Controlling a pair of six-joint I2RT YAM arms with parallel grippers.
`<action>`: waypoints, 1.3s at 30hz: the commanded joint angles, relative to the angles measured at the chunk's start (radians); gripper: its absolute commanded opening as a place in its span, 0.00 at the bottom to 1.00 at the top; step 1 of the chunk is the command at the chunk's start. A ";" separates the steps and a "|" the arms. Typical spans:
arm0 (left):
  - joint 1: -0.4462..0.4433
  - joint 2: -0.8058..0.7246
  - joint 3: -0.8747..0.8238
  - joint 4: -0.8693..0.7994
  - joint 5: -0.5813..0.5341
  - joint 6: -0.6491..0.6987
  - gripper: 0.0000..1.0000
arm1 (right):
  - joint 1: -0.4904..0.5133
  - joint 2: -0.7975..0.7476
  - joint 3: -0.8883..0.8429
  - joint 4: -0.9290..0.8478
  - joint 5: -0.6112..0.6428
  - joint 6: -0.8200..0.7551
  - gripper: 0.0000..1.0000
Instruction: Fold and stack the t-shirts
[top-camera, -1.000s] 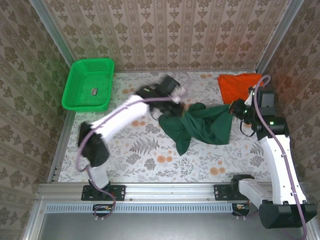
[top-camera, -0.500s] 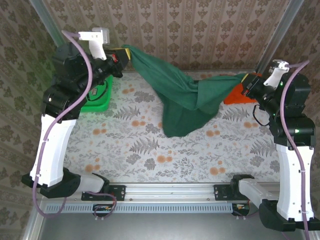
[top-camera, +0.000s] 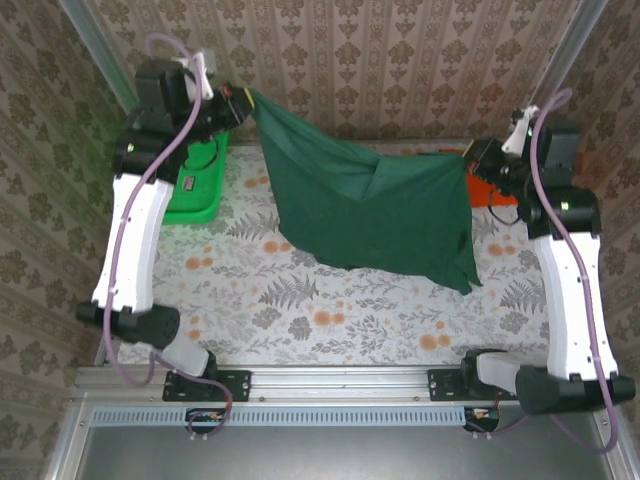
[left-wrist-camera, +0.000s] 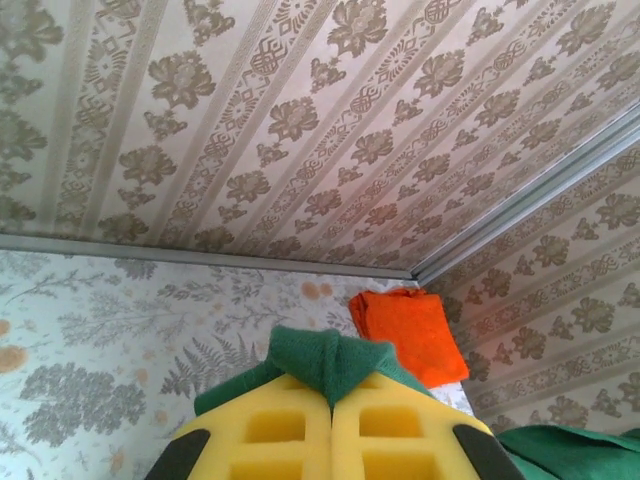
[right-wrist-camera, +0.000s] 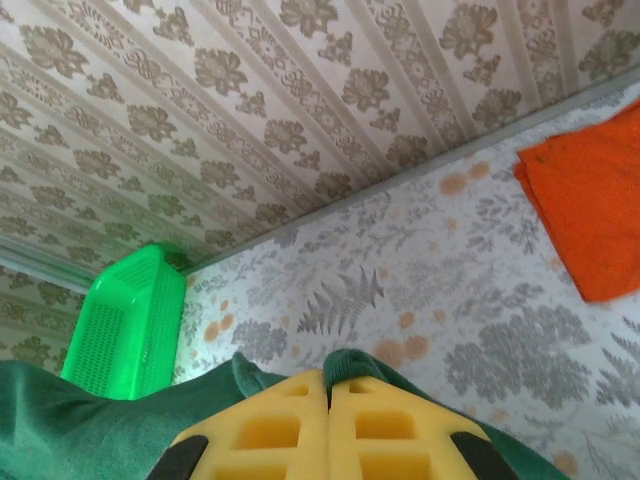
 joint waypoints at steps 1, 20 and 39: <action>0.050 0.159 0.363 -0.034 0.113 -0.038 0.00 | -0.014 0.065 0.205 0.029 -0.008 -0.006 0.00; 0.223 -0.565 -0.882 0.135 0.286 0.045 0.14 | 0.271 -0.519 -0.741 0.077 -0.059 0.226 0.01; -0.146 -0.192 -0.944 -0.049 -0.211 -0.003 0.63 | 0.287 -0.085 -0.726 0.106 0.210 0.127 0.60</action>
